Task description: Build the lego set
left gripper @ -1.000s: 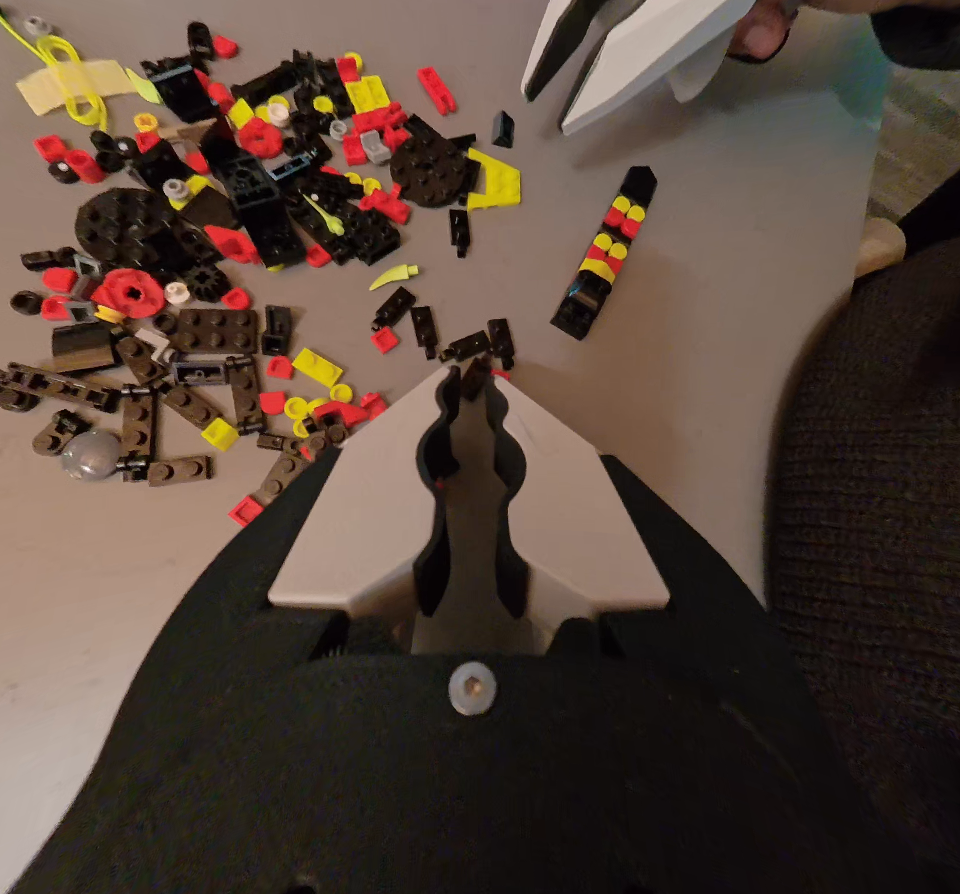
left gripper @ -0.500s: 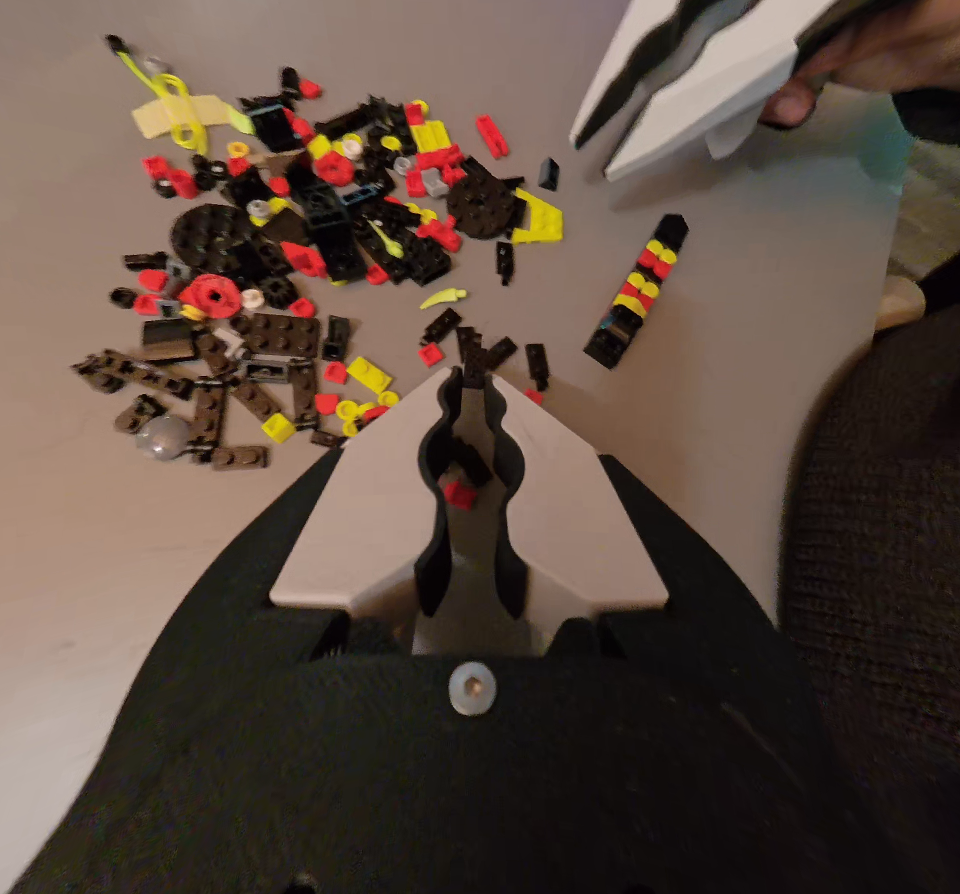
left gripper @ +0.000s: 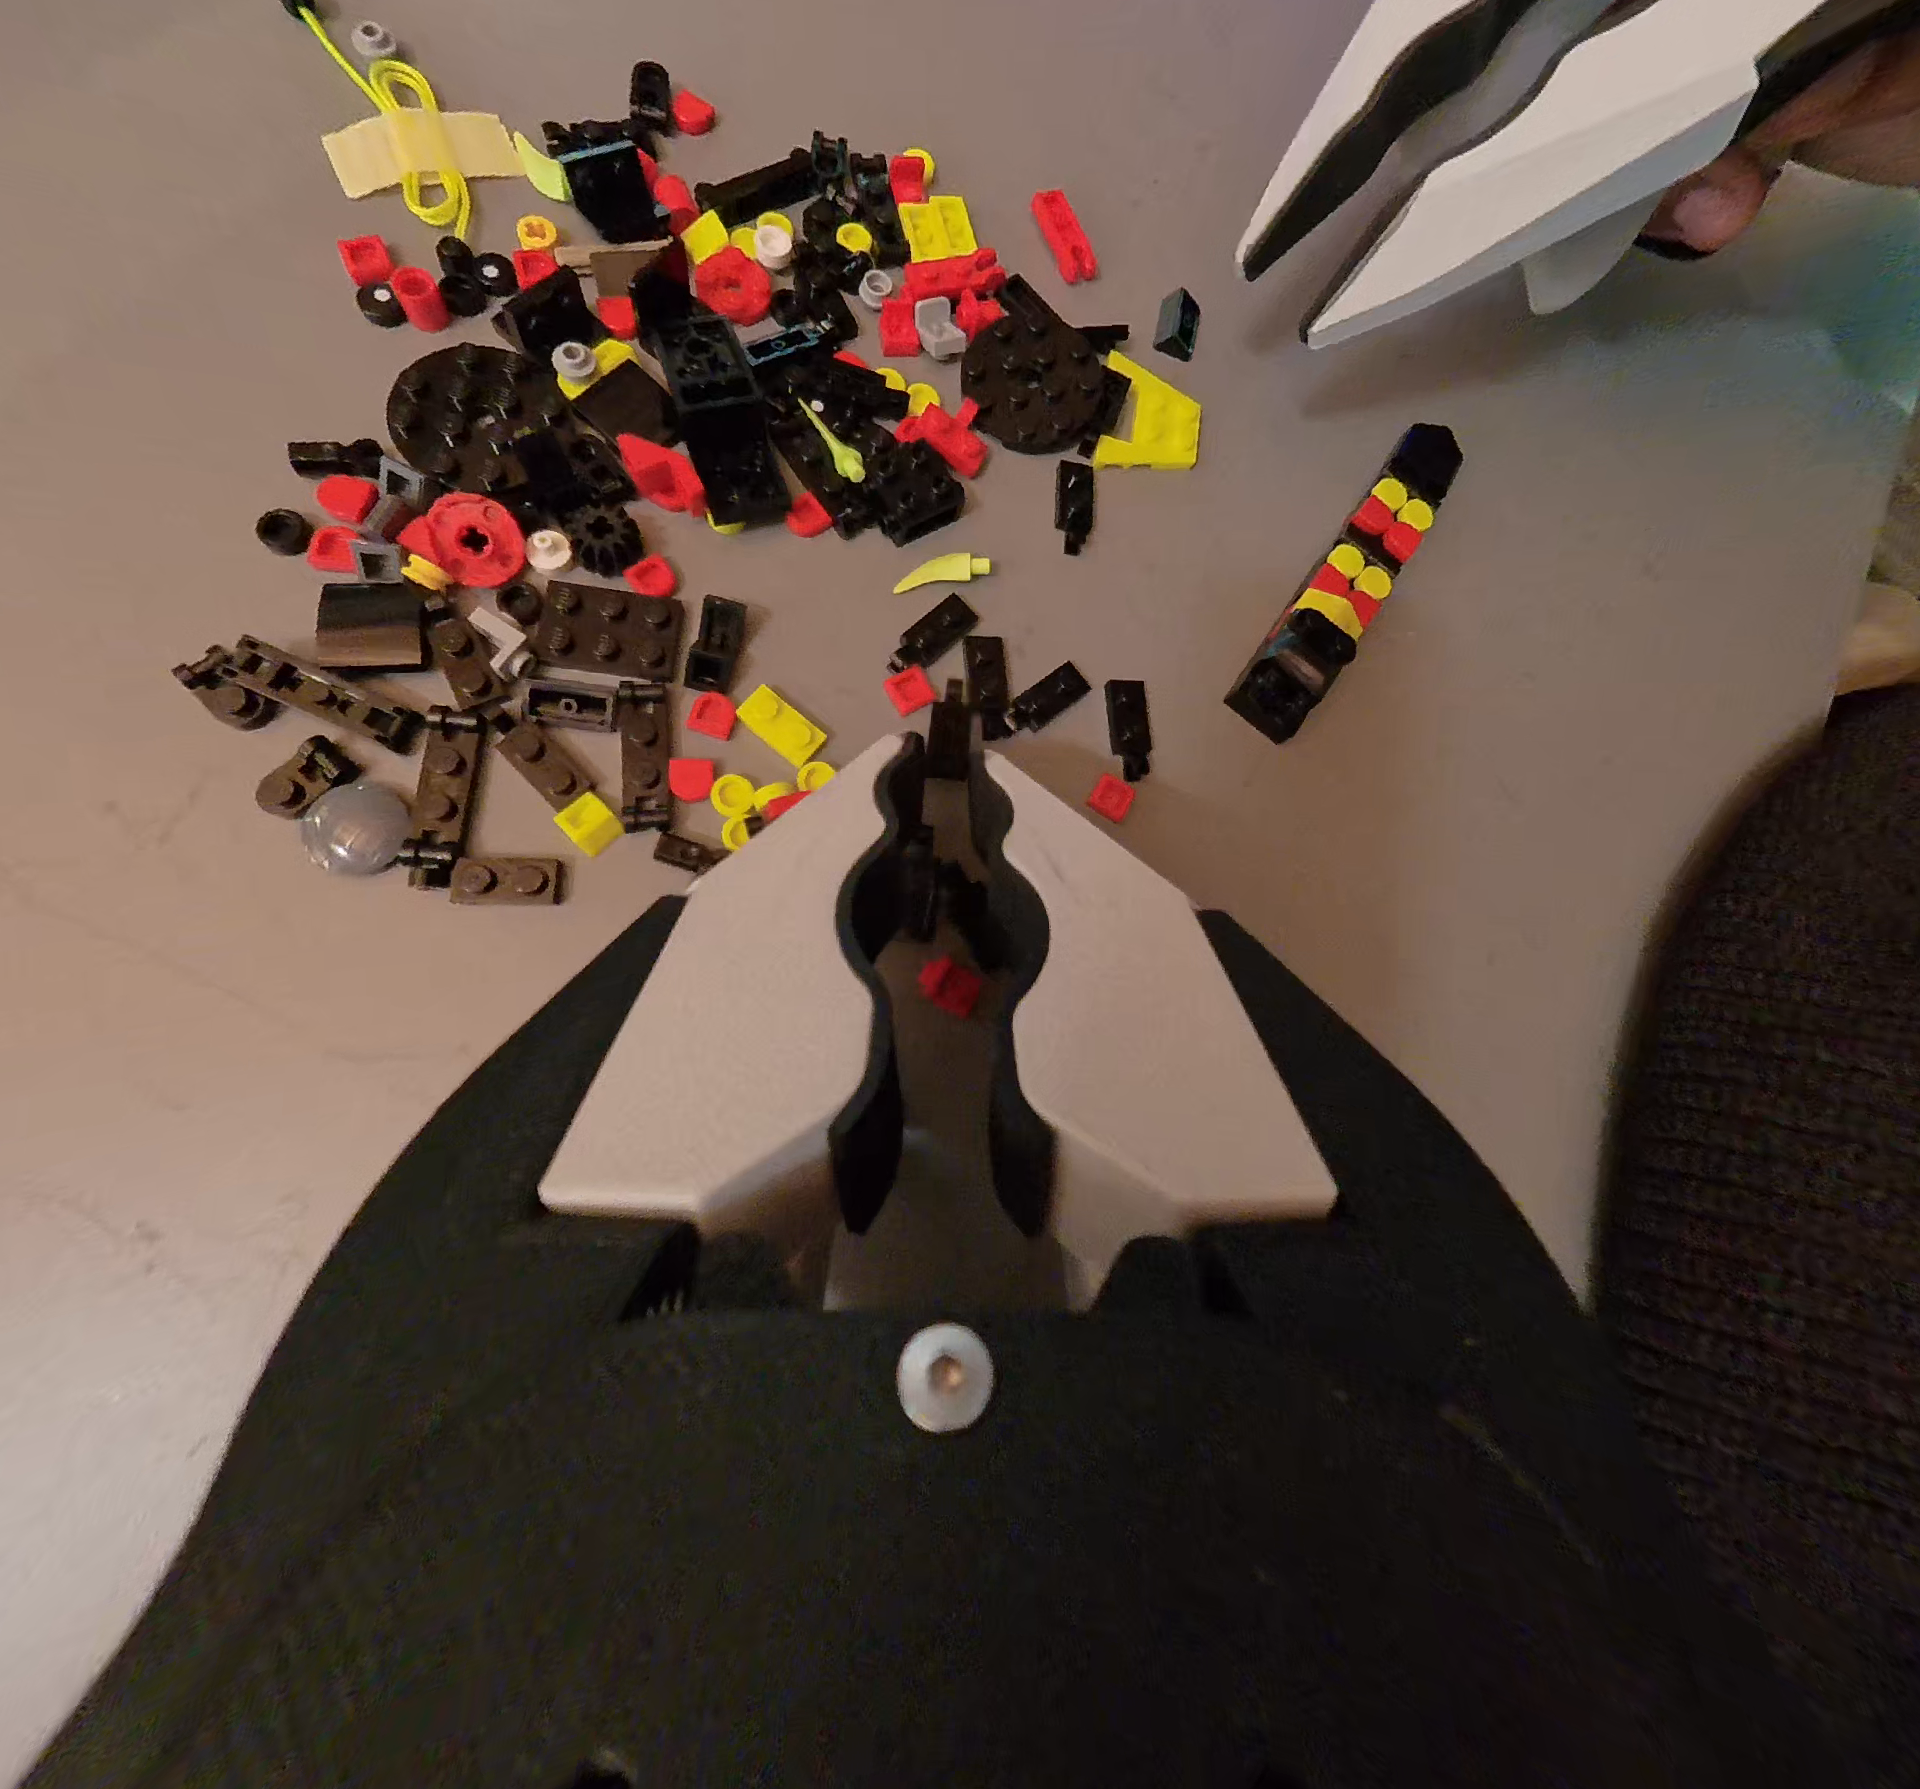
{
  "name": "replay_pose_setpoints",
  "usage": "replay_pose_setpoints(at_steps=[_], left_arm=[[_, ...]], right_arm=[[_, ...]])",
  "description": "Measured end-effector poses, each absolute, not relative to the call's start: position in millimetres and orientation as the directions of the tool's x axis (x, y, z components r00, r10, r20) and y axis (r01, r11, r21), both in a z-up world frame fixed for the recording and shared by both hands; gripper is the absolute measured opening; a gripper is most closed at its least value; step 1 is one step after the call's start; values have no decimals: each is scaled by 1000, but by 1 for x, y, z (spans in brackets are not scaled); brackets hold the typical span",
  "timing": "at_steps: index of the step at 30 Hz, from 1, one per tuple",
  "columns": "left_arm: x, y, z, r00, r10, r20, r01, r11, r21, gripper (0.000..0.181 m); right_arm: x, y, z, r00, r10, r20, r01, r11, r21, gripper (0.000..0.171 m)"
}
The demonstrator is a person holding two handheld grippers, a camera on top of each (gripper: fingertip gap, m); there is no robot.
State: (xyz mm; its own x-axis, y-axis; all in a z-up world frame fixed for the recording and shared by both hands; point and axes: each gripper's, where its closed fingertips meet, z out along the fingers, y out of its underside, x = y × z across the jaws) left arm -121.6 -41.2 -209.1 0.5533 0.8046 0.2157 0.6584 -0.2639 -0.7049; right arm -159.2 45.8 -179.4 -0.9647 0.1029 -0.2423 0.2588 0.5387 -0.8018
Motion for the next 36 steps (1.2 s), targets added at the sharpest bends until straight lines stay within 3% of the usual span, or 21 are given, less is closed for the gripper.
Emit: replay_pose_setpoints(at_steps=[18, 26, 31, 36], left_arm=[[-145, -81, -193, 376, 908, 183, 635, -109, -765, 9], [-134, -93, -198, 349, 934, 80, 630, -171, -757, 10], [-122, -102, -200, 314, 946, 82, 641, -148, -753, 10], [-109, -110, -202, 277, 958, 75, 651, -130, -748, 10]], right_arm=[[-159, 46, -179, -965, 100, -242, 257, 541, -801, 16], [-154, 35, -179, -972, 49, -230, 218, 555, -803, 17], [-143, 22, -183, -985, -34, -171, 119, 589, -799, 20], [-133, 10, -202, -983, -160, 91, -176, 670, -721, 22]])
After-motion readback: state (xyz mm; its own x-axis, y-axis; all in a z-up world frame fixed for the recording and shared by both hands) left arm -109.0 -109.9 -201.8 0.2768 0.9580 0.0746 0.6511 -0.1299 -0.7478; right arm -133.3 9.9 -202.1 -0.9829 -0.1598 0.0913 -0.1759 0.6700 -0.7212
